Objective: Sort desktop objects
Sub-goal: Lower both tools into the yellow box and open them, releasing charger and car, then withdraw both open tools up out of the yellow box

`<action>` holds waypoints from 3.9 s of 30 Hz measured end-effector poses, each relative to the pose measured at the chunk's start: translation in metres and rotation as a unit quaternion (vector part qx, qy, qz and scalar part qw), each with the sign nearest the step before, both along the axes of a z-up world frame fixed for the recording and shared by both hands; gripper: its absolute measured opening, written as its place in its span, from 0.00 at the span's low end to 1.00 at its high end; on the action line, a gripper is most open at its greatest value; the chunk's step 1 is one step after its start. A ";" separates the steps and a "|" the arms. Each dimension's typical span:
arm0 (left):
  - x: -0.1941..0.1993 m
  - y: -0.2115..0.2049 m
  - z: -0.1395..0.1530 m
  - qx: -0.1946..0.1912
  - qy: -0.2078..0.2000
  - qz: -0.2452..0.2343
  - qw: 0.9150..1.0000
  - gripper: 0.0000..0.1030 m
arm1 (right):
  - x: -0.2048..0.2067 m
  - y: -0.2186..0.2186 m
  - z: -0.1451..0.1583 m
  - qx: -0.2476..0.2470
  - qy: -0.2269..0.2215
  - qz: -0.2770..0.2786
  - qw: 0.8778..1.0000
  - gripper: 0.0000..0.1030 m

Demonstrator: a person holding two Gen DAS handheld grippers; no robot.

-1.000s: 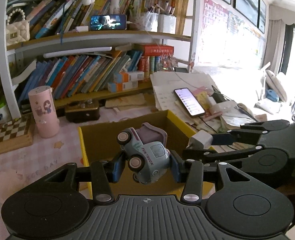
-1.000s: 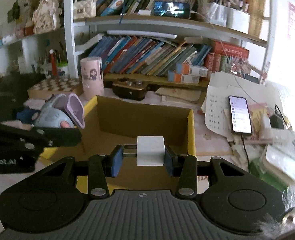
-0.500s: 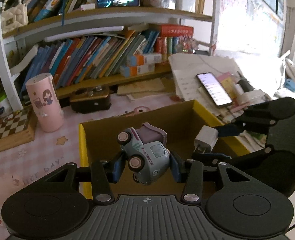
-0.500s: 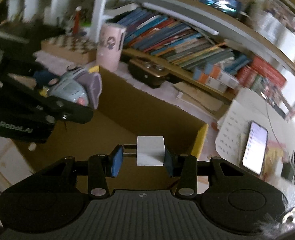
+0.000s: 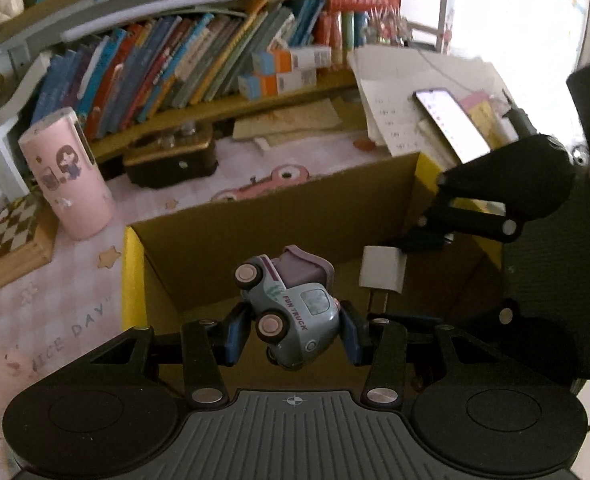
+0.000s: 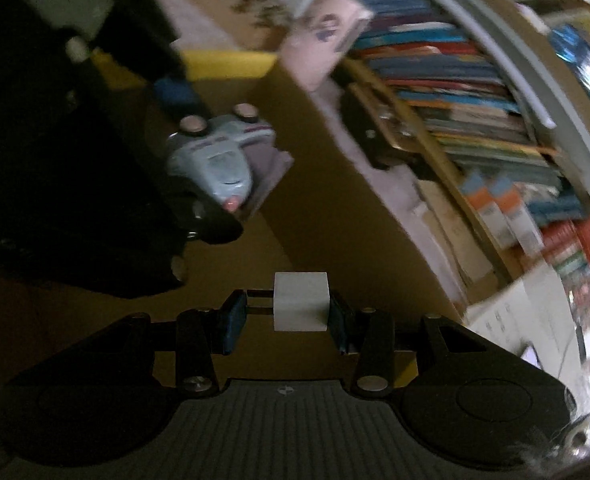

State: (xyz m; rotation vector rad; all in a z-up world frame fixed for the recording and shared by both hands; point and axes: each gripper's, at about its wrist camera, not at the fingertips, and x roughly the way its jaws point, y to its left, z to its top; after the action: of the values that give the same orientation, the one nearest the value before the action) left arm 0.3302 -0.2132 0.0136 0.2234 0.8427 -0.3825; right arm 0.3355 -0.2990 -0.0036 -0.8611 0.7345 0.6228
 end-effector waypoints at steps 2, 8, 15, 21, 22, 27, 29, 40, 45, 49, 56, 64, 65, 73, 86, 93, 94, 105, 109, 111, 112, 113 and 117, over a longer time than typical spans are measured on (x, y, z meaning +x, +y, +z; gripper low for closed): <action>0.002 -0.002 -0.005 0.011 0.008 0.000 1.000 0.45 | 0.001 0.004 -0.006 -0.019 0.006 0.026 0.999 0.40; 0.006 -0.001 -0.021 0.020 0.044 0.004 0.999 0.45 | 0.007 0.012 -0.017 -0.046 0.020 0.065 0.997 0.40; 0.012 0.001 -0.027 0.011 0.074 0.011 0.997 0.45 | 0.018 0.015 -0.023 -0.054 0.054 0.085 0.993 0.39; 0.016 0.005 -0.029 -0.003 0.091 0.018 0.996 0.45 | 0.025 0.017 -0.026 -0.060 0.085 0.091 0.990 0.39; 0.016 0.005 -0.029 -0.006 0.092 0.018 0.996 0.45 | 0.025 0.017 -0.027 -0.061 0.088 0.091 0.990 0.39; 0.018 0.006 -0.029 -0.009 0.093 0.022 0.995 0.46 | 0.024 0.018 -0.027 -0.061 0.095 0.091 0.989 0.40; 0.017 0.006 -0.028 -0.010 0.089 0.026 0.996 0.46 | 0.025 0.017 -0.025 -0.053 0.094 0.088 0.990 0.42; 0.000 0.007 -0.004 -0.013 0.017 0.025 0.999 0.66 | 0.024 0.004 0.003 0.009 0.052 0.045 0.998 0.59; -0.017 0.014 0.022 -0.024 -0.041 0.032 0.998 0.70 | 0.013 -0.017 0.034 0.075 0.020 -0.008 0.997 0.61; -0.027 0.028 0.038 -0.056 -0.067 0.051 0.995 0.78 | -0.001 -0.033 0.060 0.142 -0.028 -0.058 0.988 0.63; -0.053 0.055 0.057 -0.107 -0.101 0.080 0.986 0.84 | -0.035 -0.052 0.090 0.232 -0.098 -0.143 0.957 0.67; -0.093 0.080 0.068 -0.106 -0.157 0.104 0.976 0.90 | -0.080 -0.071 0.105 0.313 -0.147 -0.255 0.903 0.69; -0.097 0.083 0.069 -0.105 -0.160 0.105 0.976 0.90 | -0.086 -0.072 0.105 0.321 -0.149 -0.267 0.896 0.69; -0.130 0.105 0.065 -0.109 -0.177 0.113 0.972 0.91 | -0.128 -0.060 0.096 0.339 -0.162 -0.319 0.870 0.75; -0.183 0.148 0.040 -0.116 -0.176 0.106 0.972 0.91 | -0.204 0.001 0.064 0.329 -0.168 -0.378 0.849 0.77; -0.214 0.167 0.025 -0.092 -0.160 0.097 0.978 0.91 | -0.241 0.033 0.049 0.326 -0.155 -0.403 0.841 0.77; -0.219 0.169 0.023 -0.090 -0.158 0.097 0.979 0.91 | -0.247 0.039 0.046 0.325 -0.155 -0.406 0.840 0.77; -0.253 0.203 0.006 -0.062 -0.129 0.111 0.983 0.91 | -0.287 0.086 0.022 0.323 -0.111 -0.404 0.848 0.77; -0.263 0.213 -0.001 -0.055 -0.114 0.115 0.985 0.91 | -0.294 0.100 0.013 0.325 -0.080 -0.404 0.851 0.77; -0.267 0.217 -0.005 -0.050 -0.105 0.116 0.986 0.91 | -0.298 0.107 0.010 0.323 -0.070 -0.401 0.855 0.77; -0.268 0.219 -0.006 -0.049 -0.102 0.116 0.987 0.91 | -0.301 0.112 0.008 0.322 -0.065 -0.397 0.857 0.77; -0.270 0.221 -0.007 -0.048 -0.098 0.116 0.987 0.91 | -0.302 0.116 0.007 0.321 -0.060 -0.393 0.859 0.77; -0.278 0.230 -0.012 -0.044 -0.083 0.121 0.988 0.91 | -0.307 0.132 0.003 0.318 -0.046 -0.376 0.869 0.77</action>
State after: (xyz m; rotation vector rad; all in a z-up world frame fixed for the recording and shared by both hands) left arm 0.0522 0.0169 0.0011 0.0680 0.6767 -0.1712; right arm 0.0282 -0.1675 -0.0002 0.0411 0.6507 0.0868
